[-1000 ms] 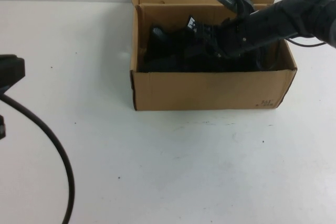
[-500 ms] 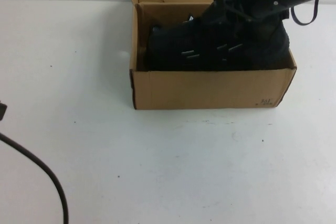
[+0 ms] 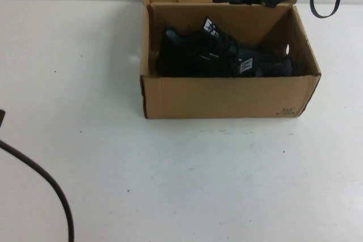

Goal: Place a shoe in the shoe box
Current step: Place the shoe in the shoe box

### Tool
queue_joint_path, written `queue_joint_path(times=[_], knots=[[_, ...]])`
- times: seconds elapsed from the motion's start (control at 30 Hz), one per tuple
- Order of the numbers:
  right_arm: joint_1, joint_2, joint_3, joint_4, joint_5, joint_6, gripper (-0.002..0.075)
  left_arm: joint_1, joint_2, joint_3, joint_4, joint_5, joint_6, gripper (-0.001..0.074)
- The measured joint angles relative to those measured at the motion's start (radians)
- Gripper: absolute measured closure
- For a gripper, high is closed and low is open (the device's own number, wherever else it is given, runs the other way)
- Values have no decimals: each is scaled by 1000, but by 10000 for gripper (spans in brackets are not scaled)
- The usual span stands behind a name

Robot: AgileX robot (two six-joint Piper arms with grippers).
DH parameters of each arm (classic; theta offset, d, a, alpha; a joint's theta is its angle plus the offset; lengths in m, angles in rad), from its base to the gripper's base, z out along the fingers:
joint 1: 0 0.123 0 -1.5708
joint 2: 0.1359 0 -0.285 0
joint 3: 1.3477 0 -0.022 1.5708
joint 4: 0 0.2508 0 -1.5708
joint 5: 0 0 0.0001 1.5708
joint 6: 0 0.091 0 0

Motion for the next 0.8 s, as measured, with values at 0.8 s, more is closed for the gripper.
queue_joint_path(times=[0.8], knots=[[0, -934, 529, -440, -240, -102, 741, -8, -156, 213, -402, -274, 144, 736]])
